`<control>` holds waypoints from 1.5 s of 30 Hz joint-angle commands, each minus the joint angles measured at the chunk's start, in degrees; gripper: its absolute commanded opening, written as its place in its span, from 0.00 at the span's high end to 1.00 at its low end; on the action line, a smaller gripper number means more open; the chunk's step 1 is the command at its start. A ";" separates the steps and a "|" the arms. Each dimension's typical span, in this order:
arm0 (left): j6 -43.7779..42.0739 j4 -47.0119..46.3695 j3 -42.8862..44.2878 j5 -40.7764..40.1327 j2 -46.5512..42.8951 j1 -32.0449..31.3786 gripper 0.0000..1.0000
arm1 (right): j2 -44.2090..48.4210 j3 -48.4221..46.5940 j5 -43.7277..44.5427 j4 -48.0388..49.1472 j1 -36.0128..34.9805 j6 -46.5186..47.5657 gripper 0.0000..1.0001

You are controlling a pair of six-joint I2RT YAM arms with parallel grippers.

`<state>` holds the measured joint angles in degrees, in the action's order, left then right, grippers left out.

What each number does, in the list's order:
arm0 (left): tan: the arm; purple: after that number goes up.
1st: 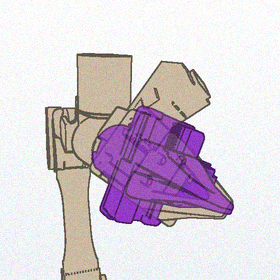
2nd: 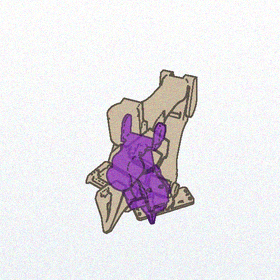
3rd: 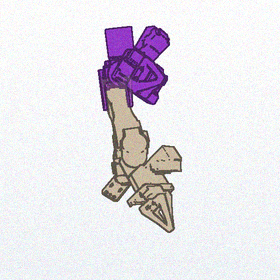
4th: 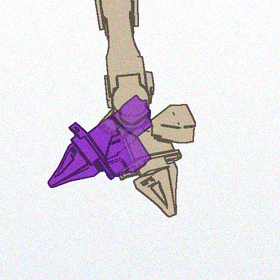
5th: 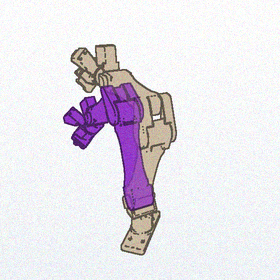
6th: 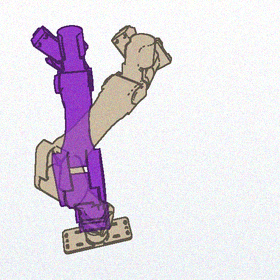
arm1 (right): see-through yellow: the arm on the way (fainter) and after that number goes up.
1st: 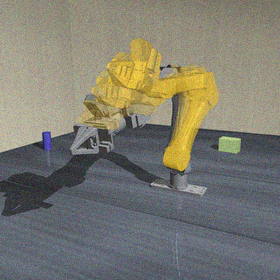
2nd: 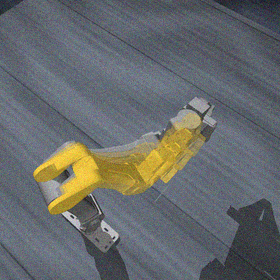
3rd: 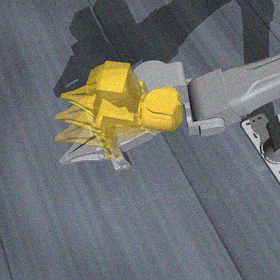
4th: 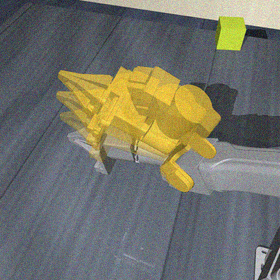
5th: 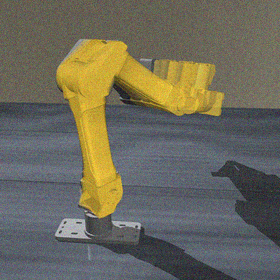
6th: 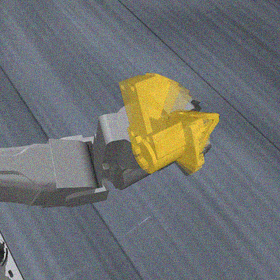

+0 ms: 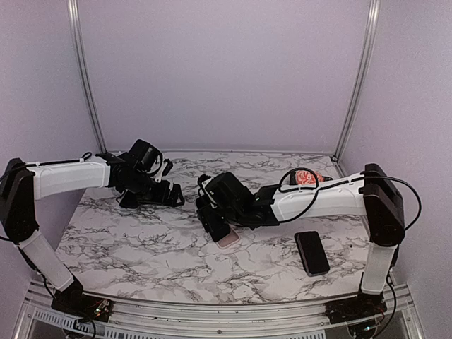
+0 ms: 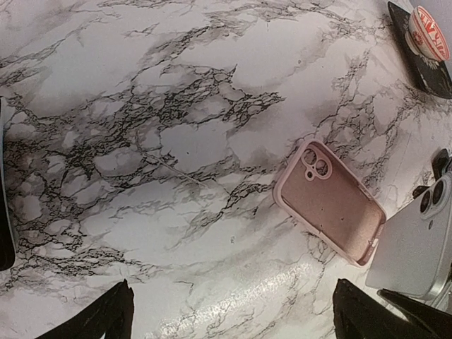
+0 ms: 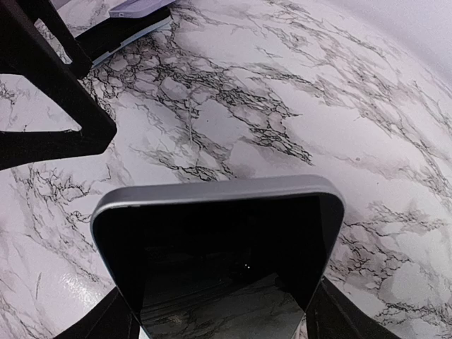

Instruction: Put the phone into the phone case

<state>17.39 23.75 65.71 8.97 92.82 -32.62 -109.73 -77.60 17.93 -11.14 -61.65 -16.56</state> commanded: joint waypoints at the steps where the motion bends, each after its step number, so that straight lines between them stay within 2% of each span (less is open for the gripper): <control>1: 0.12 -1.15 -0.61 0.58 -0.63 0.47 0.01 | -0.56 -0.77 3.34 2.85 -0.08 -0.90 0.83; 17: 0.02 -1.09 -0.67 1.03 -0.35 0.72 0.01 | -3.59 -3.77 5.71 -6.34 -0.07 -3.38 0.84; 27: 0.09 -1.15 -0.67 1.15 -0.05 0.81 0.01 | -6.20 -6.84 5.95 -8.61 -0.03 -1.96 0.84; 45: 0.06 -1.12 -0.67 1.41 0.08 0.97 0.01 | -10.93 -11.25 -0.68 -24.77 2.19 -13.05 0.82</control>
<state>17.56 23.64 65.71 9.87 92.82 -32.12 -118.87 -87.68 19.97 -29.06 -60.34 -24.60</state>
